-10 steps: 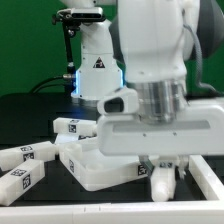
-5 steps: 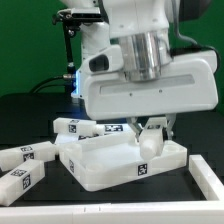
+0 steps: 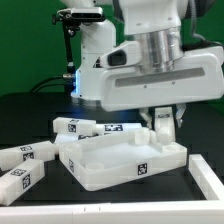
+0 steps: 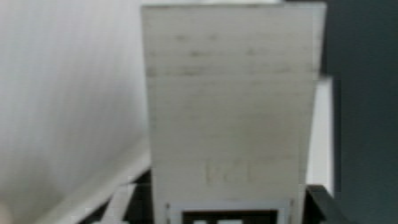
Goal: Assemble desk
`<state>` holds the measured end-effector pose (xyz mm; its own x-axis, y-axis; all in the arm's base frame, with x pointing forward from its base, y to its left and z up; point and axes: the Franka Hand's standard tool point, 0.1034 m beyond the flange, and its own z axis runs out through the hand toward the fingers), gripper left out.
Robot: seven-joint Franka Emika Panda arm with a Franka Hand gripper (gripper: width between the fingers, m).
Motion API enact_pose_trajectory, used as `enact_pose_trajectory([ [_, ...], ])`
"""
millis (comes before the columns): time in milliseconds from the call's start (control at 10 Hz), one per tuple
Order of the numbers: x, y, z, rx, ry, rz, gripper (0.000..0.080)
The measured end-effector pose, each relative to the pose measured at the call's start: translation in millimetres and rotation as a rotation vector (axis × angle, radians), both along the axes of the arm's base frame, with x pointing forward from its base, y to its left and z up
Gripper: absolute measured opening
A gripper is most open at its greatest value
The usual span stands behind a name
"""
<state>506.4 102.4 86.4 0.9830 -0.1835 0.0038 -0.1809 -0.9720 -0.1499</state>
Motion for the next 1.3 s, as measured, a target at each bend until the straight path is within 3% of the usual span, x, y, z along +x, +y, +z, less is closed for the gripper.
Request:
enact_pose_trajectory([
  [100, -9.5, 11.4, 1.4, -0.005, -0.008, -0.019, 0.0264],
  [500, -8.9, 9.2, -2.9, -0.006, -0.004, 0.006, 0.0264],
  [800, -51.9, 35.4, -19.6, -0.055, -0.059, 0.259, 0.0264],
  [1200, -49.3, 34.7, -19.6, -0.051, -0.058, 0.245, 0.0264],
  [1300, -56.4, 38.6, -26.8, -0.049, -0.074, 0.244, 0.0264],
])
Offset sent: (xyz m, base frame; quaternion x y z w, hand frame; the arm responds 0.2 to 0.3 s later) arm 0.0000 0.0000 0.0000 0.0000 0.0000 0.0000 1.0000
